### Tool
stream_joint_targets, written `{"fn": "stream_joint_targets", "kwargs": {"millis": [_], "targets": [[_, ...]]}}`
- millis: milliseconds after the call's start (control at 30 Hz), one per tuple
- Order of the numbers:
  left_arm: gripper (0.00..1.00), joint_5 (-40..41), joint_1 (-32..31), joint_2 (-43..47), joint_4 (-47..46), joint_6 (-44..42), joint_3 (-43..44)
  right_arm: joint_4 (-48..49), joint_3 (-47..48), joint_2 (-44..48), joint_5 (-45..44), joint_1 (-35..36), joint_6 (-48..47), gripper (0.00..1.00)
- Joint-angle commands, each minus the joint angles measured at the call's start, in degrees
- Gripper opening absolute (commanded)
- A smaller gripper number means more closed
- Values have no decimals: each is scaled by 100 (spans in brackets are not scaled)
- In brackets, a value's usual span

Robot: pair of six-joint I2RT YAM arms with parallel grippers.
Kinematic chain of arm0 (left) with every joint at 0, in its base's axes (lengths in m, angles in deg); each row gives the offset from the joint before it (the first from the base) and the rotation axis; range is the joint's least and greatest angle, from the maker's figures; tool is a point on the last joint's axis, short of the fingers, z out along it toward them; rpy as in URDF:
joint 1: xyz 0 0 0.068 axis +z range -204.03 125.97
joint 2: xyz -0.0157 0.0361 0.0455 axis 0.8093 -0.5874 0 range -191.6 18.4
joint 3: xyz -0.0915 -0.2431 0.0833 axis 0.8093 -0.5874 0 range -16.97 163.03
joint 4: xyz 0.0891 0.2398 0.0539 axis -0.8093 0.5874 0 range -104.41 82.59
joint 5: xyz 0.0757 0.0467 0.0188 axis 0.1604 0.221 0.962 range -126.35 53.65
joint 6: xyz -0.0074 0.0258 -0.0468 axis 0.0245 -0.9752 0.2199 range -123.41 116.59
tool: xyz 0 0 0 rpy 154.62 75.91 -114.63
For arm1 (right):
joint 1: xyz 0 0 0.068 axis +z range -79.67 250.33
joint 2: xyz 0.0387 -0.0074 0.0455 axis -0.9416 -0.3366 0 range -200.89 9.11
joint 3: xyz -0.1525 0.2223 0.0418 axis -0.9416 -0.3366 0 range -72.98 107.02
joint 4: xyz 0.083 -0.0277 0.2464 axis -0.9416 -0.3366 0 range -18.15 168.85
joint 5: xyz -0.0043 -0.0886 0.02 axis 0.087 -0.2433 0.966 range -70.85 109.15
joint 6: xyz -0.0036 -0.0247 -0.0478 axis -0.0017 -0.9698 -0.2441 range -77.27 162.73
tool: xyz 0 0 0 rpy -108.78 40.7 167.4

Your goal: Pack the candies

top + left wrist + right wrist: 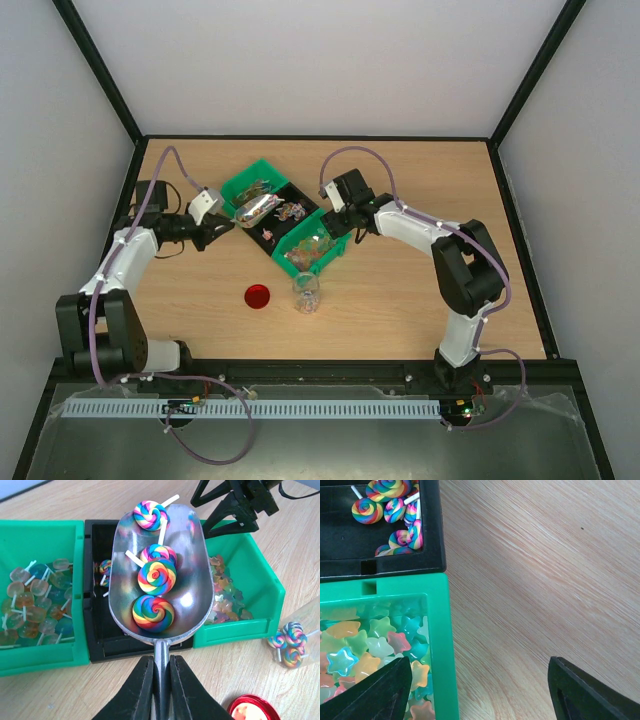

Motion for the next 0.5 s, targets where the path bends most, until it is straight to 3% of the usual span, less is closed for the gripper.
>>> {"fn": "stream_joint_targets", "kwargs": {"millis": [0,467], "targets": [[2,-106,17,399,223,-493,180,-188,104,288,27,-41,36,77],[2,60,14,1121,3140,-2795,588,-231,80,546,98,-139,-72,92]]}}
